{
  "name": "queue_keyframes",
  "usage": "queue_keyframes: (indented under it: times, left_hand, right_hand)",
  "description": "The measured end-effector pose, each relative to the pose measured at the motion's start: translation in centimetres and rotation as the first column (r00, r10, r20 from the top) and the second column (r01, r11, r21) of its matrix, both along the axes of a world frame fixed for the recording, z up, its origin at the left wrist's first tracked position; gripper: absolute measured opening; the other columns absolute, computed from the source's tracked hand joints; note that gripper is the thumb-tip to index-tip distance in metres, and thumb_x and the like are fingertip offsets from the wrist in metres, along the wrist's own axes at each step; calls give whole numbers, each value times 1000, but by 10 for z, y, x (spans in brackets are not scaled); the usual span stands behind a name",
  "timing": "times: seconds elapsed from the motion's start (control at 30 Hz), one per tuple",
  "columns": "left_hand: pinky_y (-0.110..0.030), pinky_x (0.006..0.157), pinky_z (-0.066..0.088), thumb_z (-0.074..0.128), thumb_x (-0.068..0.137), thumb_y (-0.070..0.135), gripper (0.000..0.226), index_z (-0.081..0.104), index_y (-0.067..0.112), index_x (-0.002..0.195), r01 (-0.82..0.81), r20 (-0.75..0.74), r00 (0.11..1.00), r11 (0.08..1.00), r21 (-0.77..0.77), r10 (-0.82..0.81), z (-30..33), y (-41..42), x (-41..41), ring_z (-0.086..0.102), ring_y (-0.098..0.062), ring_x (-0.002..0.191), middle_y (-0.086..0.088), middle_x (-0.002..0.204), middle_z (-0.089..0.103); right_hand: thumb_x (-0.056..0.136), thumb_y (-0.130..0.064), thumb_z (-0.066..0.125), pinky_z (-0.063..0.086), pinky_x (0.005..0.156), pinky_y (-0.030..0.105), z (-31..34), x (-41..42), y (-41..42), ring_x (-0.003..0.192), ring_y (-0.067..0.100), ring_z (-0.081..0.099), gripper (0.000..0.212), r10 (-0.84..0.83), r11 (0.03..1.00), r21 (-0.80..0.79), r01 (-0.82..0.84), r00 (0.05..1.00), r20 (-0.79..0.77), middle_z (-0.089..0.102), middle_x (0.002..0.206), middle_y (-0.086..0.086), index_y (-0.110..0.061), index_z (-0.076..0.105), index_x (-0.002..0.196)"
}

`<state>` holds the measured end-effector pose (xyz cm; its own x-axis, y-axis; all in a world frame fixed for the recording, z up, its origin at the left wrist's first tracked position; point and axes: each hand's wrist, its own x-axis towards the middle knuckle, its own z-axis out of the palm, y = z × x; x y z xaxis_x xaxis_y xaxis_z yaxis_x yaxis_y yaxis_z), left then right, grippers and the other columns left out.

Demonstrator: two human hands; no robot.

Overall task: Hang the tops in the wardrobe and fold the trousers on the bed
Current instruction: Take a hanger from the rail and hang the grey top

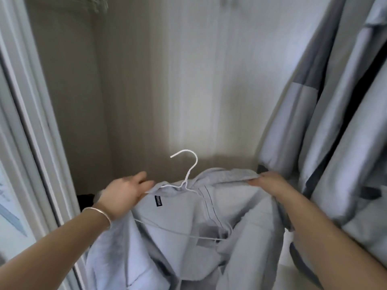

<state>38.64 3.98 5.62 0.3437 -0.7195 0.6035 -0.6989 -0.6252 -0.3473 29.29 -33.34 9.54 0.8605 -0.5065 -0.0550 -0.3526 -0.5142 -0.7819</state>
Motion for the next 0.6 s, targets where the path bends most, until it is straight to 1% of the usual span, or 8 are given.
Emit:
queue_keyframes:
  times: [0.13,0.2,0.3,0.37,0.43,0.5,0.57,0.6]
  left_hand:
    - [-19,30,31,78,56,8,33,60,21,80,-150,26,988,983,-101,154,-5,-25,-3,53,-23,43,-3,71,50]
    - [-22,30,36,78,55,1,37,67,21,85,-224,-22,974,960,-170,224,0,-36,-6,53,-25,42,-5,71,52]
    - [-35,52,48,69,79,19,27,70,34,101,-435,-393,872,829,-353,290,8,-46,-13,63,-33,64,-6,82,61]
    - [-33,68,47,59,88,33,13,71,32,94,-526,-697,712,722,-450,84,10,-49,-17,64,-30,83,-5,85,67]
    - [-30,70,45,61,87,35,17,73,24,84,-533,-766,623,630,-565,-160,14,-51,-20,64,-22,84,-4,81,71]
    - [-26,71,45,65,86,33,15,75,23,86,-542,-760,586,560,-626,-282,19,-52,-22,65,-13,83,1,81,73]
    - [-26,76,49,67,83,35,13,76,25,86,-537,-744,567,526,-659,-353,24,-52,-25,66,-8,82,8,79,73]
    - [-26,78,50,68,82,35,11,76,27,84,-532,-740,569,525,-664,-359,26,-52,-28,66,-6,82,10,78,73]
  right_hand:
    - [79,-31,71,48,68,30,41,-3,2,76,23,57,38,-62,993,-97,65,998,28,63,95,11,0,64,101]
    - [79,-29,67,48,69,29,55,-8,12,81,27,61,33,-96,991,-88,102,993,69,66,98,15,0,64,94]
    - [81,-25,62,47,68,29,67,-22,43,90,27,63,31,-62,985,-152,80,991,119,67,102,15,-2,66,101]
    - [83,-21,62,47,75,30,63,-36,70,91,25,63,21,71,997,3,-72,986,152,69,100,14,-7,68,96]
    - [80,-21,67,49,80,32,48,-49,92,84,23,65,10,263,929,229,-290,954,141,71,84,7,-12,68,85]
    - [77,-30,71,54,74,30,28,-58,103,72,13,66,20,491,857,229,-462,867,-87,70,76,-1,-12,67,86]
    - [82,-46,65,52,69,25,20,-61,104,67,6,63,33,546,785,-4,-619,696,-466,68,81,-1,-14,66,91]
    - [81,-55,61,50,71,25,18,-59,99,73,8,63,44,469,735,-193,-650,693,-547,68,86,0,-14,67,95]
